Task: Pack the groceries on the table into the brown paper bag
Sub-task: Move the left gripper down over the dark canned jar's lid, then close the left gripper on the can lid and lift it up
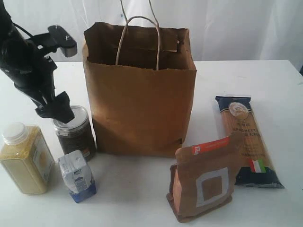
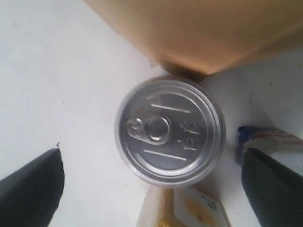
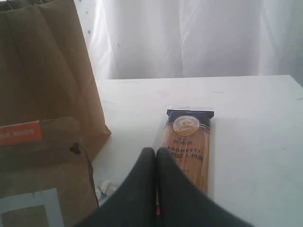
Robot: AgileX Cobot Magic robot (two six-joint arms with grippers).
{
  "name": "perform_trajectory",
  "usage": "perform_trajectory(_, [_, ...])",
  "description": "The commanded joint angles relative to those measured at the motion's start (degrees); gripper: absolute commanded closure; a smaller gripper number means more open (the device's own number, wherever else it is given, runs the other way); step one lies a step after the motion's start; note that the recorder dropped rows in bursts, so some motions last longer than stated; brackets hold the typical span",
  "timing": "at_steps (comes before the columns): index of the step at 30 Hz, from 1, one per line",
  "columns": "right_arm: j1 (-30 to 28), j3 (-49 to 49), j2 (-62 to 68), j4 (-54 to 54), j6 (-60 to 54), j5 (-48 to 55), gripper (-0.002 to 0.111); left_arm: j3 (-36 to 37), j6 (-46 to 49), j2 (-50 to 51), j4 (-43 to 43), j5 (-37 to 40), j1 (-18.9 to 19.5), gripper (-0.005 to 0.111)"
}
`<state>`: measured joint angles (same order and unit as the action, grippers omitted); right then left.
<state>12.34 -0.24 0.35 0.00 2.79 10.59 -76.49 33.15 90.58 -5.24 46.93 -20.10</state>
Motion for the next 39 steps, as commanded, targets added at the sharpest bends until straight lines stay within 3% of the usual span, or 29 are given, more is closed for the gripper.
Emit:
perform_trajectory(1, [-0.3, 0.2, -0.4, 0.0, -0.4, -0.4, 0.108, -3.3, 5.8, 1.5, -8.3, 4.2, 1.1, 0.002])
perform_trajectory(6, [-0.3, 0.2, -0.4, 0.0, -0.4, -0.4, 0.108, -3.6, 7.5, 4.0, -8.3, 7.0, 1.1, 0.002])
perform_trajectory(39, [-0.3, 0.2, -0.4, 0.0, -0.4, -0.4, 0.108, -3.5, 6.1, 4.8, -4.3, 5.6, 1.1, 0.002])
